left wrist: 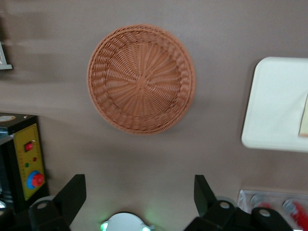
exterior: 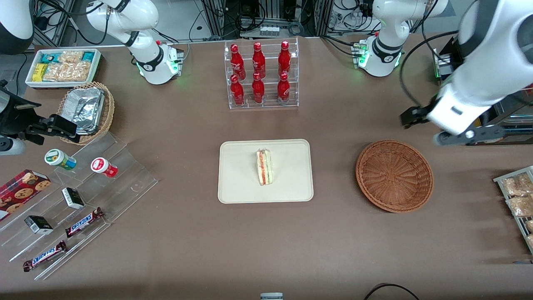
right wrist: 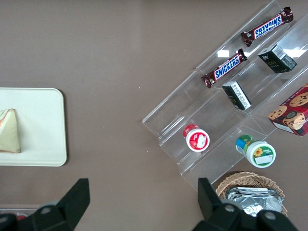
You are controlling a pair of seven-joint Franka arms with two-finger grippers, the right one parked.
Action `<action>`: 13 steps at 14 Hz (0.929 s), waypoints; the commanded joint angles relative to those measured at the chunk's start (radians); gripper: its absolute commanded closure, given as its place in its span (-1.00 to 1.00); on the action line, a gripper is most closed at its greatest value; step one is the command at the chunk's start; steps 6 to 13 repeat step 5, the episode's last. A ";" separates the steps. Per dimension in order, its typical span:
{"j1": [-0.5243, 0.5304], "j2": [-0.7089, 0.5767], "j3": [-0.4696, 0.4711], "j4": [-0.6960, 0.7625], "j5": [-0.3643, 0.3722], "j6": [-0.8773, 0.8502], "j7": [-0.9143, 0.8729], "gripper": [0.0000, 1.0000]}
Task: Place sandwich from basket to tray
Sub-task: 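Open the left gripper and raise it away from the tray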
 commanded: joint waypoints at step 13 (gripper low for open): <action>-0.070 -0.041 0.164 -0.008 -0.031 -0.007 0.140 -0.98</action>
